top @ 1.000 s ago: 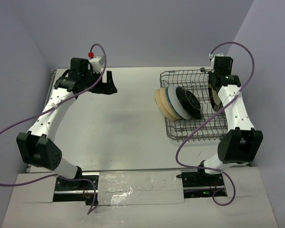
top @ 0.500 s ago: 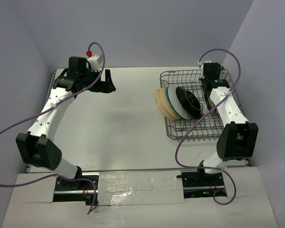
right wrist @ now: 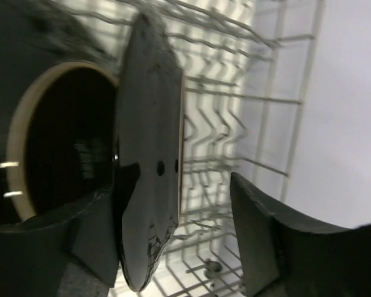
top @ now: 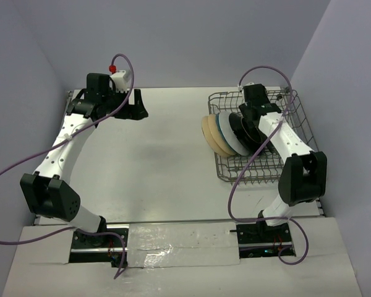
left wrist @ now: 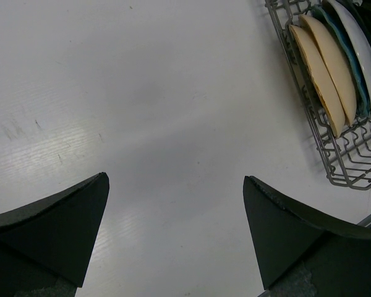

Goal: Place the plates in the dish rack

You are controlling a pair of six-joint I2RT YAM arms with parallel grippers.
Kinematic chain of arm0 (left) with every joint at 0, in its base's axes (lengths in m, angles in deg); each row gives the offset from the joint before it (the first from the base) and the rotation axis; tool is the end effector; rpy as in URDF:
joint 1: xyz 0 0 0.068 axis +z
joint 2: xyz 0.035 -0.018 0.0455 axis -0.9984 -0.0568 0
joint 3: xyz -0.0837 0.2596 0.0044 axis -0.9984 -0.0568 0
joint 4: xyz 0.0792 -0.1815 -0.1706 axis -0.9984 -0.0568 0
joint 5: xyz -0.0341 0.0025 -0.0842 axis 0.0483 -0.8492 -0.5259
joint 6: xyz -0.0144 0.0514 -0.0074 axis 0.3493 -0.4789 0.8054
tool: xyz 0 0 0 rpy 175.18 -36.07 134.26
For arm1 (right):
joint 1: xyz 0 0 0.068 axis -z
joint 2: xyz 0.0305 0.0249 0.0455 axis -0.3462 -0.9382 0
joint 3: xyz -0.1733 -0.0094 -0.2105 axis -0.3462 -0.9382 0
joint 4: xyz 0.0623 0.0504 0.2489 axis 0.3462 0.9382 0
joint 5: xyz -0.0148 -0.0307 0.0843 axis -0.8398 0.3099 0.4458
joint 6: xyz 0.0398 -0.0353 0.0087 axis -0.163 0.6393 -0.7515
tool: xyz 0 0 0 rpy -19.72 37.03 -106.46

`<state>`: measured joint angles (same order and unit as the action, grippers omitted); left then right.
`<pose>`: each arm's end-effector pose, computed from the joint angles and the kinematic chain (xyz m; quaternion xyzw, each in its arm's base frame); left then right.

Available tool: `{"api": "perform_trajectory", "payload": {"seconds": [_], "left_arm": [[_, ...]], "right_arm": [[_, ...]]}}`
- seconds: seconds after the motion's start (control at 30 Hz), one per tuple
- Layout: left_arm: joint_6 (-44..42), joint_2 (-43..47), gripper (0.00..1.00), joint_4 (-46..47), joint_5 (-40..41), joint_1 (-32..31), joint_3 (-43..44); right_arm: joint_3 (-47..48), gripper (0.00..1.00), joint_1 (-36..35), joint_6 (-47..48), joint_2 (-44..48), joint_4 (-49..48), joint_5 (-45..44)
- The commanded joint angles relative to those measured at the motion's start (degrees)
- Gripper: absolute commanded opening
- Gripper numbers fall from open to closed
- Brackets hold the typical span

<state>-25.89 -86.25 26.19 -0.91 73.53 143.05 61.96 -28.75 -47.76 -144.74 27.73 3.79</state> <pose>0.3238 -0.0884 0.3719 0.1129 0.8842 -0.2304 0.3903 0.3511 0.0350 0.2911 -0.1622 0.8905 -0.2792 0.3205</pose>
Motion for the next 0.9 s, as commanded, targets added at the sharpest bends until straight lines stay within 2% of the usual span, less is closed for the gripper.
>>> {"api": "perform_trajectory", "payload": {"seconds": [0.0, 0.13, 0.53, 0.67, 0.87], "left_arm": [[-0.6, 1.5, 0.99, 2.5, -0.3, 0.7, -0.2], [-0.3, 1.9, 0.99, 2.6, -0.7, 1.1, -0.9], [0.9, 3.2, 0.99, 2.1, -2.1, 1.7, -1.3], [1.7, 3.4, 0.99, 1.9, -3.5, 2.7, -2.0], [3.3, 5.0, 0.99, 2.6, -6.4, 6.7, -3.3]], "right_arm": [[6.2, 0.70, -1.5, -6.0, -0.6, 5.0, 5.2], [7.9, 0.72, -2.8, -9.2, -1.1, 8.4, 10.3], [7.4, 0.74, -4.0, -13.5, 1.0, 12.9, 17.8], [10.4, 0.87, -4.2, -15.7, 3.6, 15.3, 21.0], [19.4, 0.96, -4.0, -19.1, 5.5, 18.6, 28.3]]}}
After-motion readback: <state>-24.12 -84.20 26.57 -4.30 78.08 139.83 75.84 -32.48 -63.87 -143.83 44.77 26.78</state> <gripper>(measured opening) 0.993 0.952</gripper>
